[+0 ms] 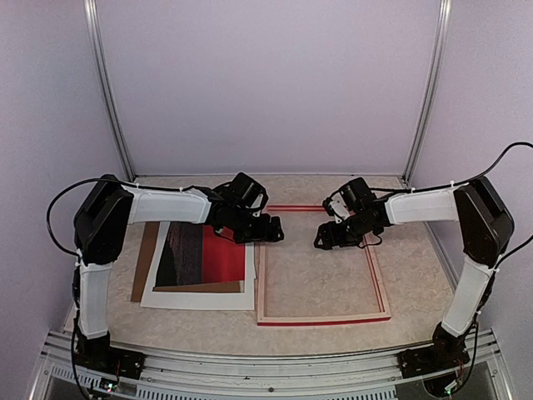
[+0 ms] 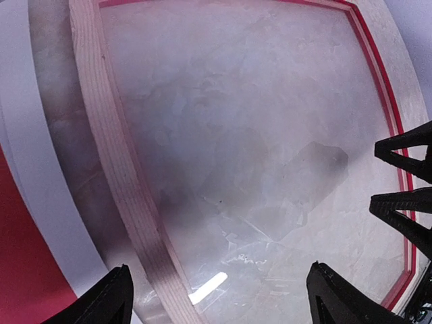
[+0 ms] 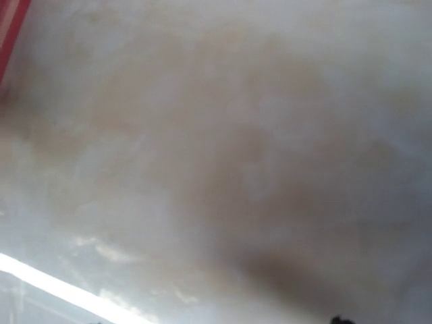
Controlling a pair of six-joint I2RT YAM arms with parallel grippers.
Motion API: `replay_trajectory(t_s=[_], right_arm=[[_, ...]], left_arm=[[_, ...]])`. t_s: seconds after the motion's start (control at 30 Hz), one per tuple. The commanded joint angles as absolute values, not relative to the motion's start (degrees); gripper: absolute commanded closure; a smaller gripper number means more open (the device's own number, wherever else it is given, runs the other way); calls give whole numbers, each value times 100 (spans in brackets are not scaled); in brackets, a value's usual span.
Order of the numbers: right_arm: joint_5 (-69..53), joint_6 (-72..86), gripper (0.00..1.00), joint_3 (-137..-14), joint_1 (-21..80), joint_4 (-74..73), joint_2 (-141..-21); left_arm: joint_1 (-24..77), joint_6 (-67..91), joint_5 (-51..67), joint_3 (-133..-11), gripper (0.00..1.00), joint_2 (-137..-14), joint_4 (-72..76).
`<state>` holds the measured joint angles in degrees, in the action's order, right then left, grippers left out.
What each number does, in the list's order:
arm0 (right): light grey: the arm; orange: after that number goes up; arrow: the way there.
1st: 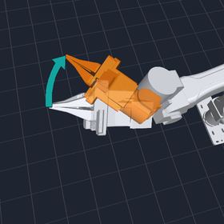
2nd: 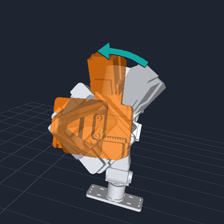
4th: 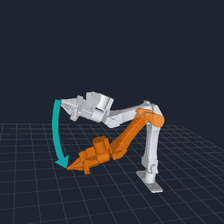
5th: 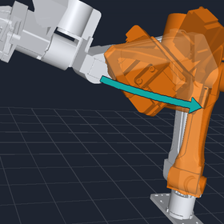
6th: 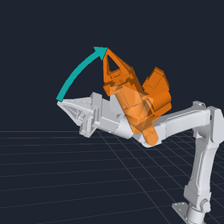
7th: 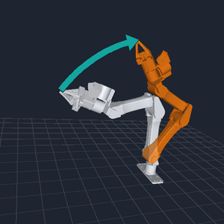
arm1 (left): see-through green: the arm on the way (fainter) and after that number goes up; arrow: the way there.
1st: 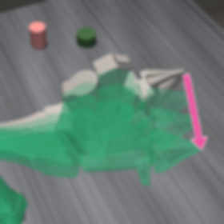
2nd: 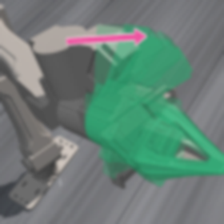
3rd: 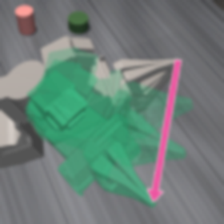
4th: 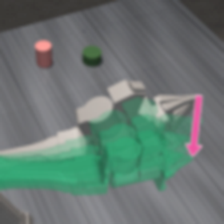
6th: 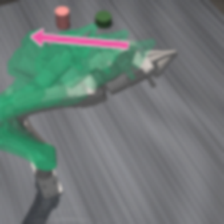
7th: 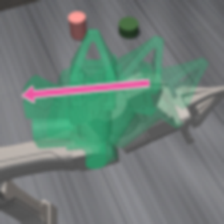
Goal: Put the photo into the frame
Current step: Place the glass panel in the frame body, then press the glass panel onto the frame body.
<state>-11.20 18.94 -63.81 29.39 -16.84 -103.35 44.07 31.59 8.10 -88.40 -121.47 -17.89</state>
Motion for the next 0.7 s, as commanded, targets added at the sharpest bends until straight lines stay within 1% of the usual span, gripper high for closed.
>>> replay_trajectory(t_s=[0.0,0.1,0.33,0.5,0.67], right_arm=[[-1330,1912,28,-6413,3044,-1458,-10548],[-1341,1933,28,-6350,3053,-1433,-10622],[-967,1934,28,-6289,3057,-1626,-10675],[-503,1973,28,-6424,3057,-1905,-10656],[-444,1967,28,-6428,3059,-1765,-10310]], left_arm=[[4438,3055,302,-8647,11,-11612,-1872],[4438,3012,35,-8513,11,-11366,-1864],[4412,2988,108,-8251,12,-11112,-1616],[4412,2944,274,-8180,12,-11196,-1181],[4413,2797,296,-8339,12,-11531,-798]])
